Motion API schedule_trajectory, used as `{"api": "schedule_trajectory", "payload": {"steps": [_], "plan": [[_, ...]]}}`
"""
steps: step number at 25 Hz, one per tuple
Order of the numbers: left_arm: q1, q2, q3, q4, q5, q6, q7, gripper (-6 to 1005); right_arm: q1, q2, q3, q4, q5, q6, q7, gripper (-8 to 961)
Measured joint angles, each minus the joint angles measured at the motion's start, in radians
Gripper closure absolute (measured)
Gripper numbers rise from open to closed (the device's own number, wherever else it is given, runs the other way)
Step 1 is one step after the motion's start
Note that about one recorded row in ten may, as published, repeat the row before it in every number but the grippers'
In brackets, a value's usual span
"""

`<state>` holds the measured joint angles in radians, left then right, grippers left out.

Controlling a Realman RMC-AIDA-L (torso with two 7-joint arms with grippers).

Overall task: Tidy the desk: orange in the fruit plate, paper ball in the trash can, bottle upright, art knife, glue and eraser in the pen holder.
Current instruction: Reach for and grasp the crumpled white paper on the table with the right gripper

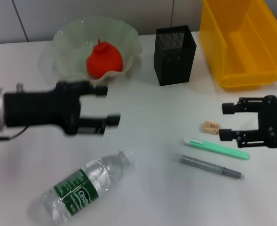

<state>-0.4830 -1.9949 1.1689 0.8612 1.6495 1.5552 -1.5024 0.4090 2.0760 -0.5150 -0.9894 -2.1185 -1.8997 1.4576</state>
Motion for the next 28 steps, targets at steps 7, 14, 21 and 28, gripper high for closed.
{"api": "schedule_trajectory", "payload": {"steps": [7, 14, 21, 28], "plan": [[0.089, 0.013, -0.061, -0.009, 0.008, 0.058, 0.047, 153, 0.014, 0.002, -0.118, -0.384, -0.129, -0.001, 0.384, 245], [0.112, 0.018, -0.101, -0.037, 0.012, 0.079, 0.086, 157, 0.164, -0.026, -0.303, -0.543, -0.569, -0.043, 0.786, 249], [0.113, 0.016, -0.099, -0.040, 0.029, 0.081, 0.092, 162, 0.233, -0.004, -0.366, -0.399, -0.775, 0.032, 0.871, 253], [0.109, 0.010, -0.095, -0.041, 0.040, 0.082, 0.093, 166, 0.237, 0.000, -0.398, -0.254, -0.796, 0.170, 0.912, 257]]}}
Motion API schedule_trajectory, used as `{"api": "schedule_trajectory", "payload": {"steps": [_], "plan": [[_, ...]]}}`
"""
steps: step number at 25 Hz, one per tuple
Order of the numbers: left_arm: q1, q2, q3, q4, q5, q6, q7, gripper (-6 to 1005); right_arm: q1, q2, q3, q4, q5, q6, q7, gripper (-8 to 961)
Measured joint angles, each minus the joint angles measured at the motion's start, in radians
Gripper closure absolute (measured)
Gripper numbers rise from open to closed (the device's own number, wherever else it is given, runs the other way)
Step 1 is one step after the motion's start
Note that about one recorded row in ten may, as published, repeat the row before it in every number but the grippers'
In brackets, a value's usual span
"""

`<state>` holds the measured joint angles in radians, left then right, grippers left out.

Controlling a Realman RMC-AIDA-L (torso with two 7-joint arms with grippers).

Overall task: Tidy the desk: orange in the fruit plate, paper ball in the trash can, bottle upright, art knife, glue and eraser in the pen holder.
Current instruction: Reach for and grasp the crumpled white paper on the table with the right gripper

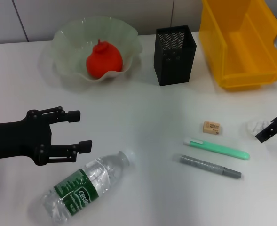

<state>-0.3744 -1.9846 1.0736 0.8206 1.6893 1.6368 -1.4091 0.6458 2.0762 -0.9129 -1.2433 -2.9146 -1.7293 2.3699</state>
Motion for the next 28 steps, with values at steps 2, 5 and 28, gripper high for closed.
{"api": "schedule_trajectory", "payload": {"steps": [2, 5, 28], "plan": [[0.000, -0.001, 0.000, 0.000, 0.000, 0.000, 0.000, 167, -0.003, 0.000, -0.003, 0.015, -0.001, 0.029, 0.000, 258], [0.000, -0.004, 0.001, 0.000, 0.000, -0.002, 0.000, 168, -0.008, 0.000, -0.009, 0.032, -0.001, 0.060, 0.002, 260], [-0.002, -0.033, -0.006, -0.003, 0.043, -0.008, 0.007, 182, 0.000, -0.001, -0.011, 0.147, 0.000, 0.172, 0.001, 273]]}}
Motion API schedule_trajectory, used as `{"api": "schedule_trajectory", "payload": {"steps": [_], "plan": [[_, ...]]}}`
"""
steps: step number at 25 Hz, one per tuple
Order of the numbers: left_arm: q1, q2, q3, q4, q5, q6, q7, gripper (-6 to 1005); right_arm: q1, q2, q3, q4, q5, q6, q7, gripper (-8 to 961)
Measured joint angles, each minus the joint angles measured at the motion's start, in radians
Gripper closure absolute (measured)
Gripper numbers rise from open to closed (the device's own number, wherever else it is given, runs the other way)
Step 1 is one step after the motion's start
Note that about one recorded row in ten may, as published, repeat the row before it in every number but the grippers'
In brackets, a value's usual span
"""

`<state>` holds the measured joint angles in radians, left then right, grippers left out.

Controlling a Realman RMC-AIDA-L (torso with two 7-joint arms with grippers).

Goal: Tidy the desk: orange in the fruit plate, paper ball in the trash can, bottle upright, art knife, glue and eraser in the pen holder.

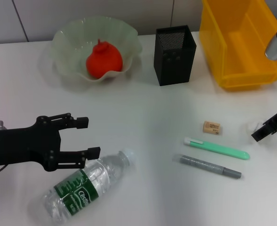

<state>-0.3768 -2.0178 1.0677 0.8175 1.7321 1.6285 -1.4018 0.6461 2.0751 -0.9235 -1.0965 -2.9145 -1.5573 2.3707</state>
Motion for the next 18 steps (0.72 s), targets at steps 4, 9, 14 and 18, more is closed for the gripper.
{"api": "schedule_trajectory", "payload": {"steps": [4, 9, 14, 18], "plan": [[-0.003, -0.004, 0.000, 0.000, 0.008, -0.001, 0.000, 184, -0.002, 0.000, 0.001, -0.017, 0.002, 0.000, -0.001, 362], [-0.003, -0.007, 0.000, -0.003, 0.009, -0.001, 0.009, 187, -0.010, 0.002, 0.004, -0.070, 0.008, -0.011, -0.002, 538], [-0.004, -0.009, 0.000, -0.012, 0.009, -0.003, 0.014, 190, -0.026, 0.002, 0.005, -0.219, 0.050, -0.086, -0.002, 606], [0.000, -0.009, 0.000, -0.013, 0.009, -0.003, 0.018, 192, -0.056, 0.006, 0.000, -0.435, 0.105, -0.173, 0.011, 615]]}}
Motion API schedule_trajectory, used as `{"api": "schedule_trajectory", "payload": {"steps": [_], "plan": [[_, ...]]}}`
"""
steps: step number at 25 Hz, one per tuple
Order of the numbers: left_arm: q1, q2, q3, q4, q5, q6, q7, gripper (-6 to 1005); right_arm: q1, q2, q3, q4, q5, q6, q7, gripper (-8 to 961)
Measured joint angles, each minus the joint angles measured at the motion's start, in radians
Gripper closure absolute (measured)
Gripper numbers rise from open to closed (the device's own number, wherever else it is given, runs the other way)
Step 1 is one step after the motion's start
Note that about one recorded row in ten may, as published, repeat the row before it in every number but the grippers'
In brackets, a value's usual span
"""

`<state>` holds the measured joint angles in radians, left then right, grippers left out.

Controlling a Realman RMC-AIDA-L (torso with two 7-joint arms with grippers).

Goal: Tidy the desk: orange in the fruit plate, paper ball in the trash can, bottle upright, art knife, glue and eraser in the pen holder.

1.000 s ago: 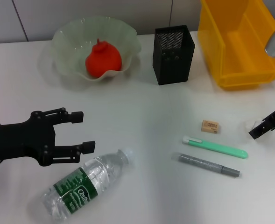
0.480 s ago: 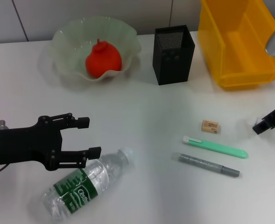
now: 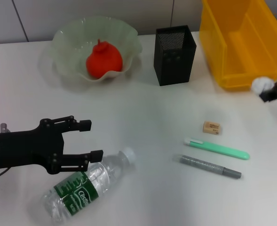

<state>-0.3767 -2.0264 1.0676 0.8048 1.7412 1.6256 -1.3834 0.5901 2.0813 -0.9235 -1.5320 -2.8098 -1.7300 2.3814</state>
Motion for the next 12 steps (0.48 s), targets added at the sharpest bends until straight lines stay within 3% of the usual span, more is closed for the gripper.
{"api": "schedule_trajectory", "payload": {"steps": [6, 12], "plan": [[0.003, -0.001, 0.000, -0.007, 0.000, -0.001, 0.015, 196, -0.005, 0.000, 0.006, -0.064, -0.002, 0.065, 0.010, 617], [-0.002, -0.004, 0.000, -0.015, -0.001, -0.001, 0.020, 199, -0.009, 0.001, -0.013, 0.007, 0.000, 0.286, -0.016, 619]]}}
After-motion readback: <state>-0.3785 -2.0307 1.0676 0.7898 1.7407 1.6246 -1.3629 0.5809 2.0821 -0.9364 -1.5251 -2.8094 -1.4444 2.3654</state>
